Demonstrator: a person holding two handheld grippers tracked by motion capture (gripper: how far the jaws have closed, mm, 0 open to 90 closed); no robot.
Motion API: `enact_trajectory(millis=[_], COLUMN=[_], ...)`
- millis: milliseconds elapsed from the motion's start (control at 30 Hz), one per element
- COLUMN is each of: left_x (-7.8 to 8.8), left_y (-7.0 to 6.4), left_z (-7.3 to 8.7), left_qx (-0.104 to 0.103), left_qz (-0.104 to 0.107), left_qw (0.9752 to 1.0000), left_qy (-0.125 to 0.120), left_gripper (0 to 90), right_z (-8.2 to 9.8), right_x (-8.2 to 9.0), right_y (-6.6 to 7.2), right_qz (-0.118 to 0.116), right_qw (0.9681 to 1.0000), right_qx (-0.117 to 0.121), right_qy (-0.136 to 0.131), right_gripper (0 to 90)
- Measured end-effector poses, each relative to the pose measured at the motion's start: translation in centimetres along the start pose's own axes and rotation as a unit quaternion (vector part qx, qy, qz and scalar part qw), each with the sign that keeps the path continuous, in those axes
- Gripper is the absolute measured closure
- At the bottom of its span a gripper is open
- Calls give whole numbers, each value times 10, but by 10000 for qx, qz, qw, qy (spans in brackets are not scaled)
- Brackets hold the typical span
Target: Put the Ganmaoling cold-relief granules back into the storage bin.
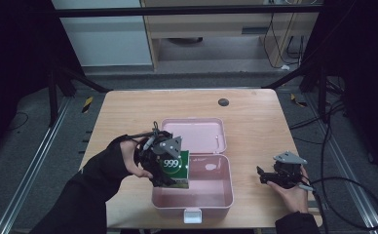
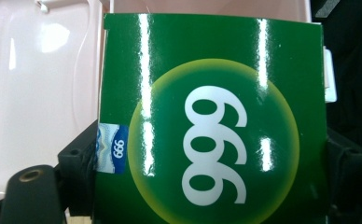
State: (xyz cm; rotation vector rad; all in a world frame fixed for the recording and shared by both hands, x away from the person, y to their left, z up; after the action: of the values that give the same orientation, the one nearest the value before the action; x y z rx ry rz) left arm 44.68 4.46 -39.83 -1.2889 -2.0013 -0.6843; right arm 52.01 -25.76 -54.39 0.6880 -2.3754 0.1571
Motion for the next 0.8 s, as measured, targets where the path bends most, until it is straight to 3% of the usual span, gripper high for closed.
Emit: enact_trajectory(millis=[433, 567, 800], left_x=[-21, -24, -33], left_y=[-3, -2, -5], left_z=[16, 21, 28], left_qx=[399, 378, 607], left_qz=[10, -27, -13], left_qw=[9992, 9993, 9981], left_qy=[-58, -21, -64], left_gripper=[144, 144, 144], right_z=[1, 2, 2], right_x=[-1, -2, -2], right_y=[0, 1, 1], right_qz=[15, 0, -5], right_qw=[10000, 10000, 10000], right_qx=[41, 45, 34], right_qy=[43, 59, 68], right_gripper=[53, 53, 53])
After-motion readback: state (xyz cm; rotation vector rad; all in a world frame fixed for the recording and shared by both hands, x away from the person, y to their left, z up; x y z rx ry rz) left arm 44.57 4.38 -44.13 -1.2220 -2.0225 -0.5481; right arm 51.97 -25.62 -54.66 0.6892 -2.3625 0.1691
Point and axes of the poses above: each handheld gripper's, and its own axes: x roughly backward along the jaws, z roughly out of its underside, y roughly to its left, the point moved 9 cm from there along -x, roughly forward along the jaws, and after that the axes turned 15 degrees about -z, right-handed, at the moved point
